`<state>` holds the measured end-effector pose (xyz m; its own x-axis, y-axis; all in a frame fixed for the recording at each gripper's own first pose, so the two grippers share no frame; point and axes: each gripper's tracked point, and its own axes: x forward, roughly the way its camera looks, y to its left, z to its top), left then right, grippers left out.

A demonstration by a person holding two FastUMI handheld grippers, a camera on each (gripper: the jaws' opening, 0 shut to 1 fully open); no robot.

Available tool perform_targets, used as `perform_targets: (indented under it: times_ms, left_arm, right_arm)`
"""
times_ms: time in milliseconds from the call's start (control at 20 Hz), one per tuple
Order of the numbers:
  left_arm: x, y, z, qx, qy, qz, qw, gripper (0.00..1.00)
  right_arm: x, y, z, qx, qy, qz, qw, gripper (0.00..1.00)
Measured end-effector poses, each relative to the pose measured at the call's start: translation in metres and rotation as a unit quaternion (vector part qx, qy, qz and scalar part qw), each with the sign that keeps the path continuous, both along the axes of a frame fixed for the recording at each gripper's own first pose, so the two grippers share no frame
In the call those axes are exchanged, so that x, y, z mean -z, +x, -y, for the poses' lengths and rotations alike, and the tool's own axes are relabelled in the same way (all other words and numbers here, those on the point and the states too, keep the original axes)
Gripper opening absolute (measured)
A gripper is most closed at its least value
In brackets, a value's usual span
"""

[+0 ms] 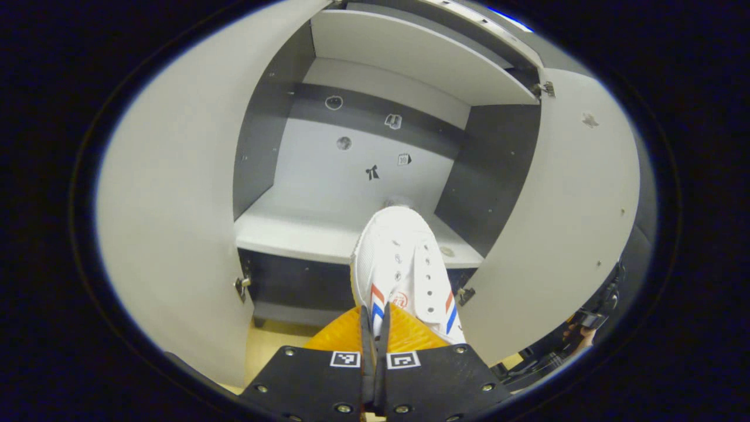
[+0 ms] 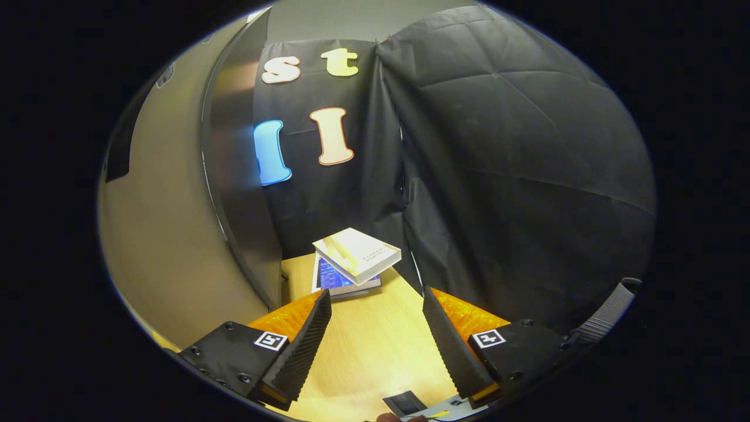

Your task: Grab one shoe with the right hand and put it into the shoe cabinet, grab the other shoe with the left hand and put it into the shoe cabinet; then close the right door with the right hand and the left door with the left hand.

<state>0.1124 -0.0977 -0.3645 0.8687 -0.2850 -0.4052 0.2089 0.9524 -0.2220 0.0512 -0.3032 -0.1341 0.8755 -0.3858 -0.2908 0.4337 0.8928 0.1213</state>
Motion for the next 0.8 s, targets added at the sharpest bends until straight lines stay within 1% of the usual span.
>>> perform_targets:
  times_ms: [100, 200, 250, 350, 400, 500, 650, 800]
  left_arm:
    - [-0.003, 0.001, 0.0, -0.01, 0.018, 0.017, 1.0, 0.01]
    - [-0.009, 0.001, 0.0, -0.024, 0.013, 0.029, 0.999, 0.0]
    - [-0.008, 0.0, -0.001, -0.03, 0.011, 0.037, 0.999, 0.01]
    - [-0.009, 0.0, -0.002, -0.043, 0.022, 0.062, 0.997, 0.0]
    - [-0.008, -0.002, 0.0, -0.047, 0.025, 0.069, 0.996, 0.01]
    - [-0.011, -0.004, 0.001, -0.047, 0.017, 0.084, 0.995, 0.01]
    - [-0.01, -0.002, -0.002, -0.048, 0.005, 0.081, 0.996, 0.01]
    - [-0.009, -0.003, -0.001, -0.048, 0.005, 0.062, 0.997, 0.01]
  right_arm:
    - [0.001, 0.002, 0.001, -0.008, -0.006, 0.006, 1.0, 0.99]
    - [-0.004, 0.001, 0.004, -0.007, -0.013, 0.014, 1.0, 0.99]
    - [-0.006, 0.001, 0.007, -0.004, -0.018, 0.018, 1.0, 0.99]
    - [-0.011, 0.001, 0.012, 0.003, -0.025, 0.023, 0.999, 0.98]
    - [-0.013, 0.001, 0.016, 0.007, -0.026, 0.024, 0.999, 0.98]
    - [-0.021, 0.0, 0.019, 0.013, -0.023, 0.033, 0.999, 0.98]
    - [-0.026, -0.005, 0.019, 0.02, -0.011, 0.05, 0.999, 0.98]
    - [-0.023, -0.012, 0.022, 0.028, -0.013, 0.048, 0.998, 0.98]
